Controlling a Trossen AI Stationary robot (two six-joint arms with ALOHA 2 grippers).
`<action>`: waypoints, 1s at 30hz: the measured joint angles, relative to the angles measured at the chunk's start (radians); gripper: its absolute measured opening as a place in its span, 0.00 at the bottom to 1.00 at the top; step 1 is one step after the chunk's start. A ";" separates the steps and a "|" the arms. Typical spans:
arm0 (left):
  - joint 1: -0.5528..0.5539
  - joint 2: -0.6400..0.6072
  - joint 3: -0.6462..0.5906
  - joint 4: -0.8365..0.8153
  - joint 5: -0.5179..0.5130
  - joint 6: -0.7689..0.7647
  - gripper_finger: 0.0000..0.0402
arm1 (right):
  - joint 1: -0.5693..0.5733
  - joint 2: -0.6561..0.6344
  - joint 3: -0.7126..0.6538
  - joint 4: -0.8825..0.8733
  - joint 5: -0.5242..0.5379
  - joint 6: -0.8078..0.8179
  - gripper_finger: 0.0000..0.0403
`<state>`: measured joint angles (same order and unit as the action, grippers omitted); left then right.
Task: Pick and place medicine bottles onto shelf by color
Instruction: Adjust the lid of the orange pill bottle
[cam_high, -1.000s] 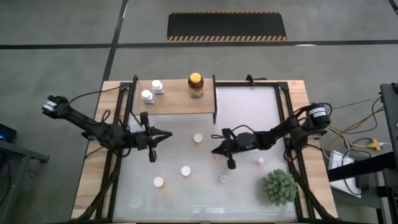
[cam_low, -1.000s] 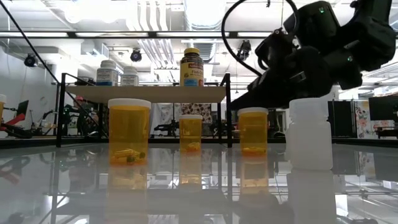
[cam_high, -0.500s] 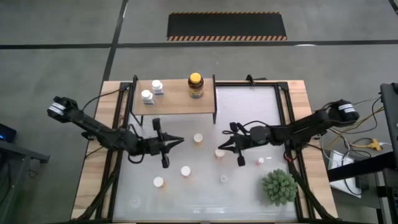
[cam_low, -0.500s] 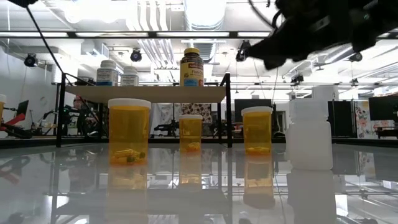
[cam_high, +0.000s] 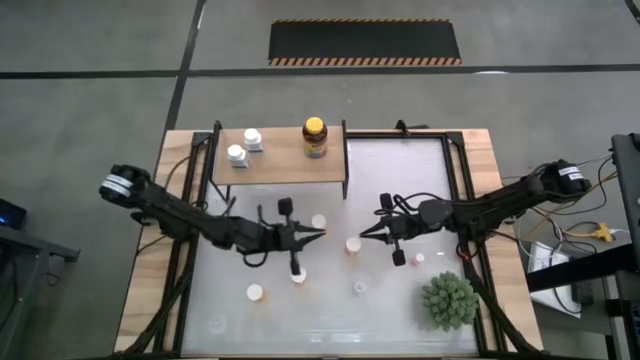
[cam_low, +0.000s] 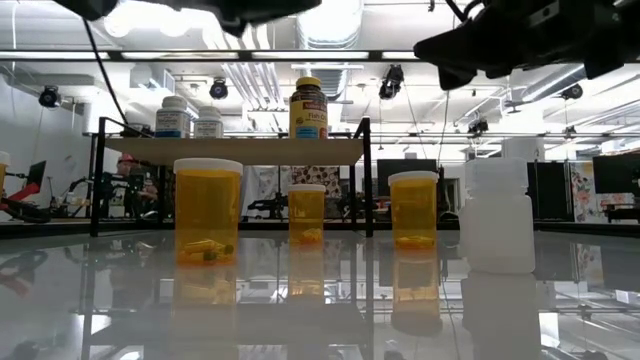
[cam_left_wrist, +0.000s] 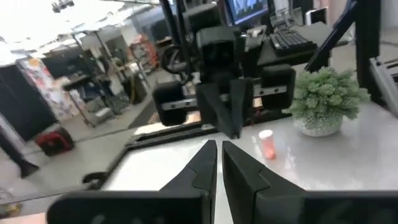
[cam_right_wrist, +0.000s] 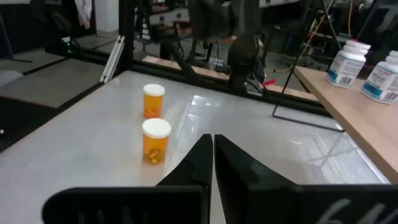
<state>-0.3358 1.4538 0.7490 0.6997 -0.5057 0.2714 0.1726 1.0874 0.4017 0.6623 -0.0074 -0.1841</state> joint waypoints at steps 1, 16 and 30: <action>0.005 0.021 0.009 0.001 0.003 -0.014 0.02 | 0.000 -0.003 -0.011 0.014 0.000 0.000 0.02; 0.034 0.361 0.162 0.008 0.005 -0.238 0.02 | 0.000 -0.109 -0.151 0.165 0.000 0.054 0.02; 0.080 0.588 0.317 0.116 0.015 -0.265 0.02 | 0.000 -0.097 -0.152 0.158 -0.002 0.070 0.02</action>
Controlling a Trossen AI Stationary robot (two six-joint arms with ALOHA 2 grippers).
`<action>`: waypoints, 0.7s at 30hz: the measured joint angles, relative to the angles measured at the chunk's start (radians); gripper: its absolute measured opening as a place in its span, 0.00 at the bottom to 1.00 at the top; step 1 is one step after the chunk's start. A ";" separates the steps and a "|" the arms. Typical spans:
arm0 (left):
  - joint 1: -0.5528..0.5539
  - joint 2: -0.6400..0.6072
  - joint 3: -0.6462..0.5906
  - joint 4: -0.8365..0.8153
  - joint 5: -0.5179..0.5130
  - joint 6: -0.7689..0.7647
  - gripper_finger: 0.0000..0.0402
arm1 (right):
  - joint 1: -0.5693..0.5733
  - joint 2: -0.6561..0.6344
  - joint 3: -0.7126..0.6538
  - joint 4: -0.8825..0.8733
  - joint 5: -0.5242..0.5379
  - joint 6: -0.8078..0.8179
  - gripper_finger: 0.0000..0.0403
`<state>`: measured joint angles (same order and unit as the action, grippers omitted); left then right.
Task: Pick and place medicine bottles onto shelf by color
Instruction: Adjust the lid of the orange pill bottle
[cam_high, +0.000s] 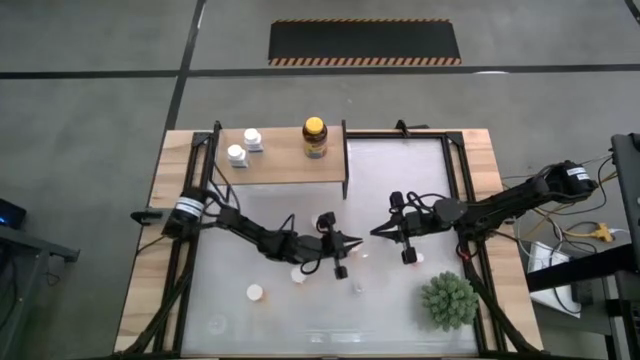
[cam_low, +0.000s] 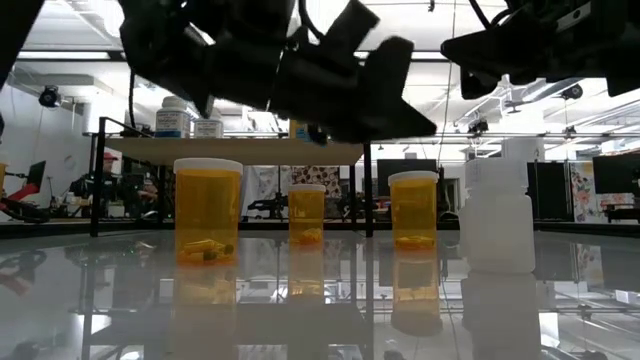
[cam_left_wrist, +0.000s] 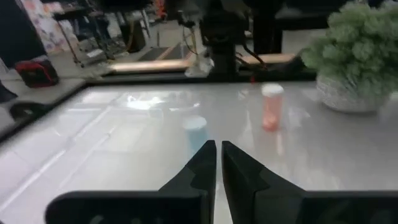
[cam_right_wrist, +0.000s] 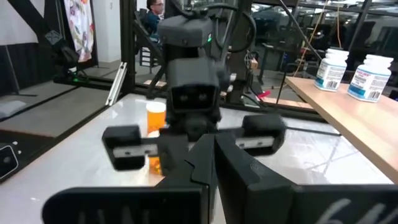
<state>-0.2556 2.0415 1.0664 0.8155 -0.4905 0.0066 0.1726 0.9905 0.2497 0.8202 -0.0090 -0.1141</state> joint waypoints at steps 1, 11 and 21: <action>-0.001 0.012 0.002 0.018 0.013 -0.003 0.02 | 0.000 0.000 0.000 -0.001 0.000 0.000 0.02; 0.016 0.079 0.003 0.126 0.042 -0.061 0.02 | 0.000 0.000 0.000 -0.001 -0.001 0.001 0.02; 0.034 0.081 0.002 0.116 0.063 -0.080 0.02 | 0.000 0.000 0.000 -0.003 0.000 0.014 0.02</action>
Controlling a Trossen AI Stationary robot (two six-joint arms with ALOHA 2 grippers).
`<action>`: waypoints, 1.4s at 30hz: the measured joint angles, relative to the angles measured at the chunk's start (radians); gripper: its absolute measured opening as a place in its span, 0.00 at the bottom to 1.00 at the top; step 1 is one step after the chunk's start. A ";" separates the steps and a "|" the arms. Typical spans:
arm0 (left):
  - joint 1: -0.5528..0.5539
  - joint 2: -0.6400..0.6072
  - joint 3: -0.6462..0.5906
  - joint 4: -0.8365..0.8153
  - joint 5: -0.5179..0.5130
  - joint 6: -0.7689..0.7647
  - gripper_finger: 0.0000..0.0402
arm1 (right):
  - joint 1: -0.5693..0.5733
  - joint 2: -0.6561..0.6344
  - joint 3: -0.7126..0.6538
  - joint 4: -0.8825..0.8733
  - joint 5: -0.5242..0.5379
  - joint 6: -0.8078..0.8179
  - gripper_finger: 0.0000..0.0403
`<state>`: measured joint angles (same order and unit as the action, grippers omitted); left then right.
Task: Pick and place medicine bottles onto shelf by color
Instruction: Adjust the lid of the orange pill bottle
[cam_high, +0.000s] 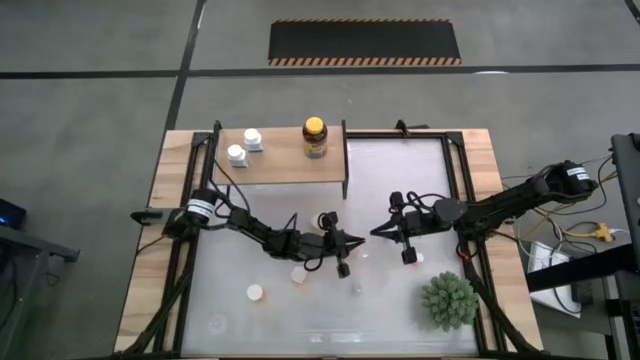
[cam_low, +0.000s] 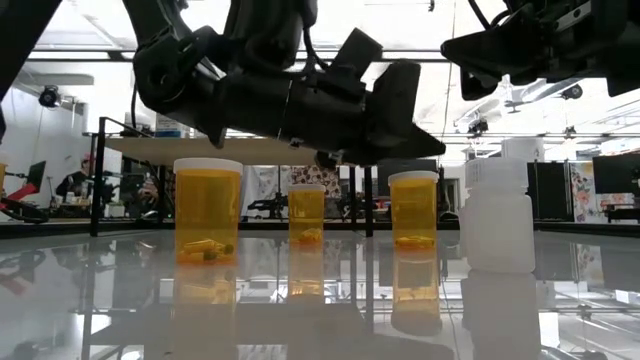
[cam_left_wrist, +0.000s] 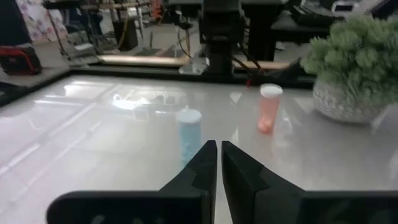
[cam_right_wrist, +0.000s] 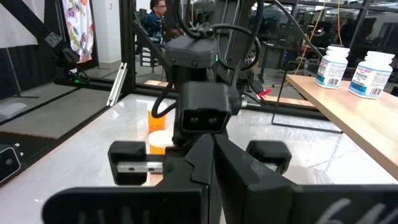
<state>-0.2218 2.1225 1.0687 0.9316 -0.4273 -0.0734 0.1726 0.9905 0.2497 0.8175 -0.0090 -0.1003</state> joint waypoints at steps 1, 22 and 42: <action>0.000 0.003 -0.001 -0.001 0.005 -0.004 0.02 | 0.000 0.000 0.000 -0.002 0.000 0.001 0.02; 0.002 0.007 -0.003 -0.061 0.057 -0.138 0.00 | 0.000 0.000 0.000 -0.006 0.001 0.016 0.02; -0.023 -0.210 -0.086 -0.059 0.056 0.013 0.00 | 0.001 0.030 0.000 -0.151 0.002 0.208 0.02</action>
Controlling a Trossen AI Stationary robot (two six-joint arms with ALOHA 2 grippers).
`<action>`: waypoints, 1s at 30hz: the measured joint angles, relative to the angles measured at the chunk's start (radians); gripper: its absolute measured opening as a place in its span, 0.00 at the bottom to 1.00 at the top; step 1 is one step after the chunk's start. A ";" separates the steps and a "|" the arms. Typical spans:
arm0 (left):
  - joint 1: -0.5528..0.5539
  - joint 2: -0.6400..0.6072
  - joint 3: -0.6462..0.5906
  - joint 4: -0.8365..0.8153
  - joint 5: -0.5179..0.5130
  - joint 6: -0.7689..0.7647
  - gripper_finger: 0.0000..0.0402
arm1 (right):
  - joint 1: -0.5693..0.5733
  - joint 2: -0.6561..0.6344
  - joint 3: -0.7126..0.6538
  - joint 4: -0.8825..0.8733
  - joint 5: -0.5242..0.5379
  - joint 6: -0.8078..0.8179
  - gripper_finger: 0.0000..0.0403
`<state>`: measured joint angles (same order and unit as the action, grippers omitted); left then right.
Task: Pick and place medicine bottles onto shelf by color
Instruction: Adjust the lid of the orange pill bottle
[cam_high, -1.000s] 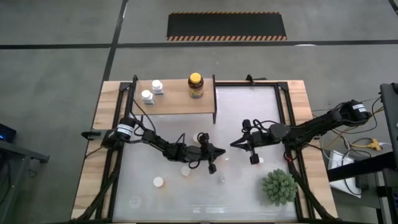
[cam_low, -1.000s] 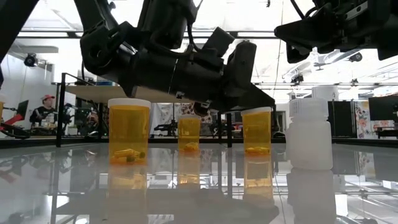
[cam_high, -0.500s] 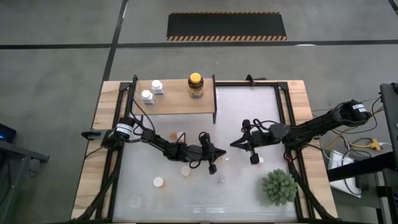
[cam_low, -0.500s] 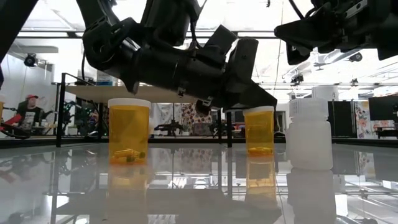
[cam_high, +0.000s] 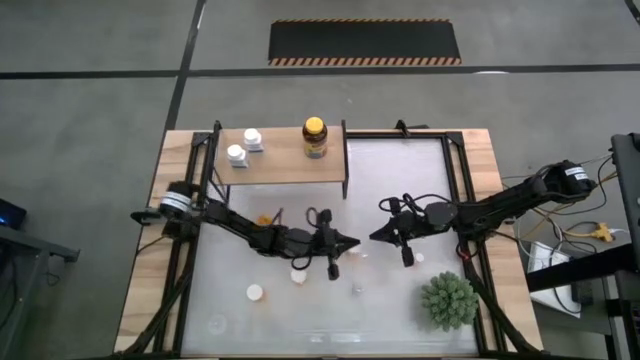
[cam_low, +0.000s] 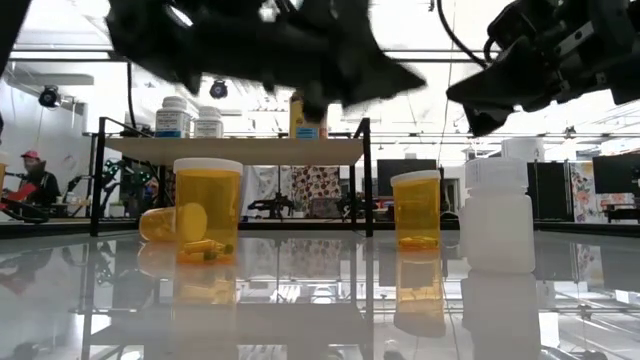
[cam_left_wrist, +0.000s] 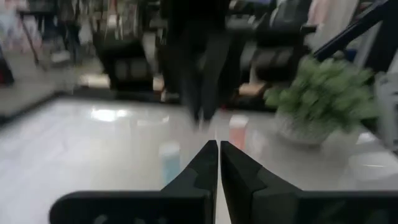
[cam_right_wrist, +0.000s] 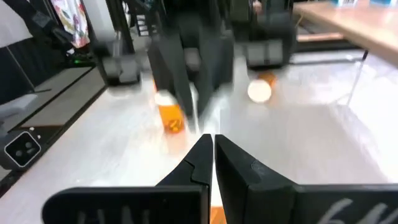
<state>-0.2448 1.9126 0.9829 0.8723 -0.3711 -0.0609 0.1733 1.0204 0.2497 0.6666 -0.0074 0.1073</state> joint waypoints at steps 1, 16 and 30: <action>-0.005 -0.034 -0.017 0.004 0.001 0.019 0.00 | 0.002 0.017 0.000 0.005 0.001 0.004 0.02; -0.024 -0.385 -0.275 0.071 -0.013 0.111 0.00 | 0.023 0.436 0.141 0.301 0.000 -0.034 0.02; -0.026 -0.412 -0.292 0.070 -0.014 0.124 0.00 | 0.012 0.550 0.194 0.191 0.007 -0.009 0.02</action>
<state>-0.2707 1.5002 0.6912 0.9421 -0.3851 0.0628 0.1852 1.5706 0.4440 0.8578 -0.0006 0.0987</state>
